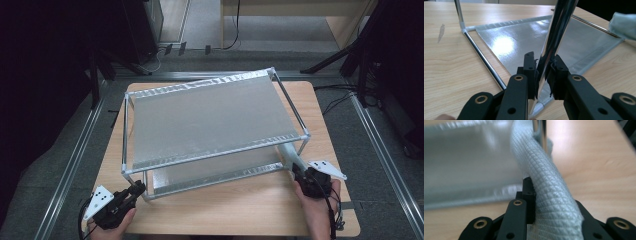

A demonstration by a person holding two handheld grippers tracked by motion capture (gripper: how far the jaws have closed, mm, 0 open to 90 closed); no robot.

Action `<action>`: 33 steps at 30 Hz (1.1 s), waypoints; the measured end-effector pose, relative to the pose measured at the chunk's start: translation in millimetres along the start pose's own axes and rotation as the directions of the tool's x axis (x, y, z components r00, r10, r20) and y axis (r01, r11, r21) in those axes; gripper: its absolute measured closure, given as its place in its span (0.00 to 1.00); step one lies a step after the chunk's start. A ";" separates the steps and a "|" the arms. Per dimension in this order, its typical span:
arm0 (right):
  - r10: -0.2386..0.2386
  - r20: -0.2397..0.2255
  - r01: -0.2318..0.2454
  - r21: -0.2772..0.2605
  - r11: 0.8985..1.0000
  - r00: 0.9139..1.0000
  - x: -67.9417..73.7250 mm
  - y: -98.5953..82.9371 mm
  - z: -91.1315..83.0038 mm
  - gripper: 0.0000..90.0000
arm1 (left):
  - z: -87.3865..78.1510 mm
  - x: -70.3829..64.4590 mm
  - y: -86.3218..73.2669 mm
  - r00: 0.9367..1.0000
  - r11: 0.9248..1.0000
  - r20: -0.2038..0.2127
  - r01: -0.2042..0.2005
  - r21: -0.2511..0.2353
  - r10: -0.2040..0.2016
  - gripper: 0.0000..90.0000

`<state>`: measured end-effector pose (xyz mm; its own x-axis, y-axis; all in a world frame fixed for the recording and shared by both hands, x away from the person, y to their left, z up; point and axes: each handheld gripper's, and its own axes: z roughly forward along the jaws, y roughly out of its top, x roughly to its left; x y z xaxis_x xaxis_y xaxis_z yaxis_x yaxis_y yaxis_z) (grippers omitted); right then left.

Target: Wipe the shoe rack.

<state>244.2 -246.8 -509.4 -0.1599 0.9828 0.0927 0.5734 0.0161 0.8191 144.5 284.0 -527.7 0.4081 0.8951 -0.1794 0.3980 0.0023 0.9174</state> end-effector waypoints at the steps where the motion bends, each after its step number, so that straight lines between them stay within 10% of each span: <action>1: 0.002 -0.001 -0.002 -0.028 1.000 1.000 0.5 4.0 -6.0 0.89 | 0.1 -0.1 0.0 1.000 1.000 0.001 -0.001 0.000 0.001 0.87; 8: -0.028 0.013 0.029 -0.190 0.981 1.000 1.5 21.2 -36.5 0.89 | 1.3 -4.4 0.1 1.000 1.000 0.005 -0.011 0.007 0.011 0.87; 17: 0.036 0.043 -0.037 0.015 0.999 0.998 -28.7 -9.2 10.5 0.89 | 3.2 -8.4 -0.1 0.999 1.000 0.026 -0.018 0.010 0.018 0.87; 21: 0.073 0.045 -0.074 0.022 0.997 0.996 -34.5 -10.8 11.5 0.89 | 3.1 -8.0 -0.3 0.999 1.000 0.030 -0.014 0.009 0.014 0.87; 27: 0.093 0.102 -0.079 -0.131 0.988 0.990 -38.0 4.1 -16.2 0.89 | 2.3 -7.4 -0.5 0.999 1.000 0.039 0.004 0.004 -0.005 0.84; 33: 0.070 0.121 -0.025 -0.336 0.941 0.990 -35.3 39.2 -51.5 0.89 | 1.4 -8.7 -0.1 1.000 1.000 0.030 0.000 0.000 0.000 0.86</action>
<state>231.0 -290.4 -451.4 -0.0207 0.9966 0.0804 0.2738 -0.0717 0.9591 142.1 275.7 -526.7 0.4321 0.8816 -0.1902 0.3985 0.0025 0.9171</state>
